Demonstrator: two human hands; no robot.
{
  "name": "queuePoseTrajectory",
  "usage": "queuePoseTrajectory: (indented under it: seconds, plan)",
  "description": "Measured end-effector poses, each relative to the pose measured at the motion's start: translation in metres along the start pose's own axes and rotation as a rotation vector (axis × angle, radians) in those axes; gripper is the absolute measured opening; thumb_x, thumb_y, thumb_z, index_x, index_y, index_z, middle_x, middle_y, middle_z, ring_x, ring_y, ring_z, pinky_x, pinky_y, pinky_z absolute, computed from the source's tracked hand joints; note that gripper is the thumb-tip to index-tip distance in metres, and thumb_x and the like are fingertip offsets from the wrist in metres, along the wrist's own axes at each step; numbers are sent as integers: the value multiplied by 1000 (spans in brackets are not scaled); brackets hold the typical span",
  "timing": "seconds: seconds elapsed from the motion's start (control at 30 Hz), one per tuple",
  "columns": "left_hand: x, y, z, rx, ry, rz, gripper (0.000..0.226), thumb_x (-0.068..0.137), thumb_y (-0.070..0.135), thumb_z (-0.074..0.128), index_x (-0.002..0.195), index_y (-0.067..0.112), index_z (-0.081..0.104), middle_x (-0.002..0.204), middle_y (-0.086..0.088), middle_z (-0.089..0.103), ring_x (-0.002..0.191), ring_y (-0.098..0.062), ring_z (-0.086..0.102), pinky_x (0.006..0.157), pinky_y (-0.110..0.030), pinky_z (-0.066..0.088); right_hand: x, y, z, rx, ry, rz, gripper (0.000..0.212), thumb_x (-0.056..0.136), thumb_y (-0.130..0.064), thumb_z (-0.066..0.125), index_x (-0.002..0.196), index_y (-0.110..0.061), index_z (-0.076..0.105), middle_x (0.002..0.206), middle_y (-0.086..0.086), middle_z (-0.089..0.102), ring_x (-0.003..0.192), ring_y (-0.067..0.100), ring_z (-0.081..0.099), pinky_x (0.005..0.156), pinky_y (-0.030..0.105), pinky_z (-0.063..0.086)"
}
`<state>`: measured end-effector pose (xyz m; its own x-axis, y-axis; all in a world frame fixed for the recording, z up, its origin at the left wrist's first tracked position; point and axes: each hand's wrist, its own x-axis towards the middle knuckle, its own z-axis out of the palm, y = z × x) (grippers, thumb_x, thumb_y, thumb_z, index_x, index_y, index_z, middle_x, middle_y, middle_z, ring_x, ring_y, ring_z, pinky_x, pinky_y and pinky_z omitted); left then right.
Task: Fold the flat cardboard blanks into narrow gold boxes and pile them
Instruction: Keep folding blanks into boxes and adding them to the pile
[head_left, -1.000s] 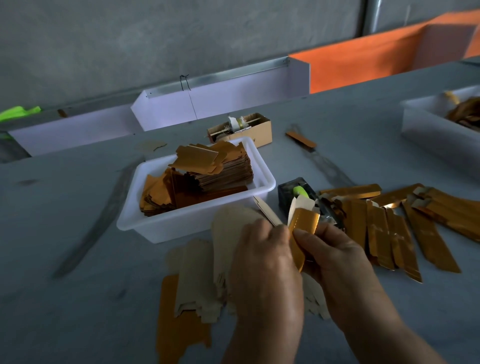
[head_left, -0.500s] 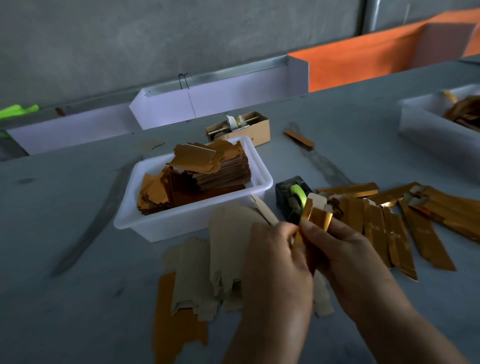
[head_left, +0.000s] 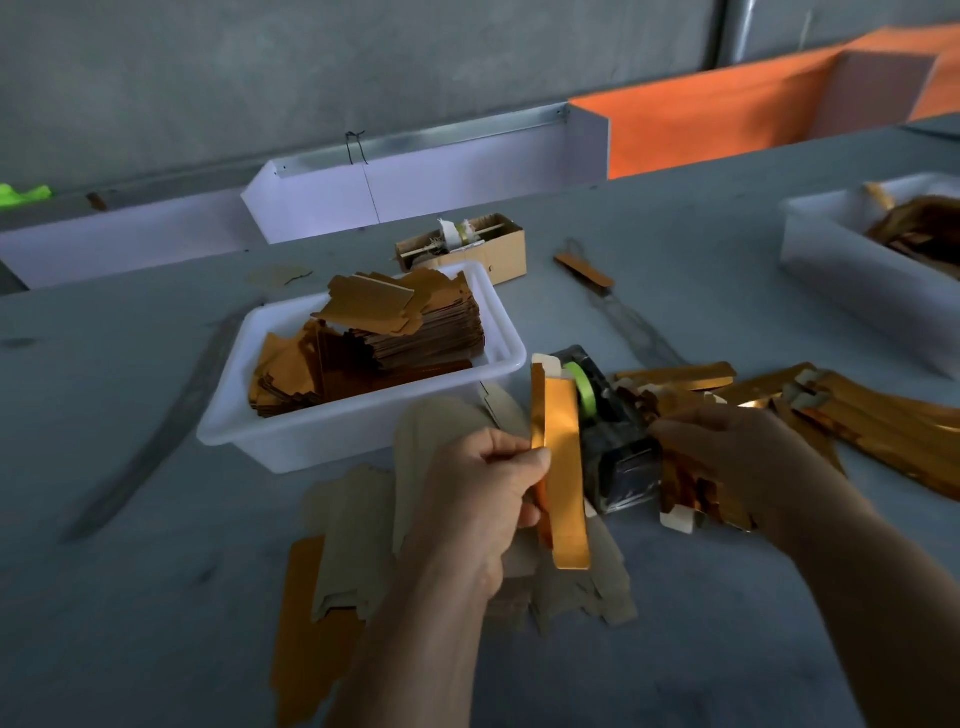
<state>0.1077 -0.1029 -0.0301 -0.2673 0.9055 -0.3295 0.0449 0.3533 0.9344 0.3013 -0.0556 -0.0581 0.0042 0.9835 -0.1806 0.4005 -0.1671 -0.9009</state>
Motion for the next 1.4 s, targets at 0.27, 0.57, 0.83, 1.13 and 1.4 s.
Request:
queuePoseTrajectory:
  seconds: [0.27, 0.57, 0.83, 1.13, 1.4]
  plan:
    - [3, 2, 0, -226, -100, -102, 10, 83, -7, 65, 77, 1, 62, 92, -16, 67, 65, -19, 71, 58, -23, 58, 11, -2, 17, -73, -92, -18, 8, 84, -36, 65, 81, -29, 65, 84, 1, 68, 78, 17, 64, 62, 24, 48]
    - [2, 0, -1, -184, -108, -91, 9, 82, -5, 65, 78, 3, 63, 96, -16, 70, 78, -24, 72, 64, -27, 60, 16, -9, 24, -209, -98, -35, 14, 88, -28, 63, 75, -28, 57, 79, -3, 62, 72, 9, 59, 53, 17, 40]
    - [0, 2, -3, -217, -138, -80, 8, 84, -3, 64, 79, 3, 62, 90, -14, 70, 78, -23, 70, 60, -25, 60, -2, -11, 23, 439, -50, 52, 10, 88, -19, 60, 88, -12, 68, 80, 9, 69, 69, 18, 68, 61, 30, 50]
    - [7, 6, 11, -93, -204, -17, 12, 89, 8, 61, 79, 11, 57, 68, -6, 63, 47, -9, 45, 40, -16, 36, -17, 4, 35, -149, 227, -128, 14, 85, -21, 65, 72, -15, 67, 94, -2, 62, 76, 12, 57, 58, 25, 39]
    - [18, -2, 40, -113, -276, 9, 10, 91, 13, 60, 83, 15, 55, 96, -21, 72, 84, -34, 62, 46, -21, 34, -21, 19, 49, -86, 324, -146, 9, 88, -24, 61, 80, -21, 64, 123, 1, 54, 96, 9, 49, 80, 30, 45]
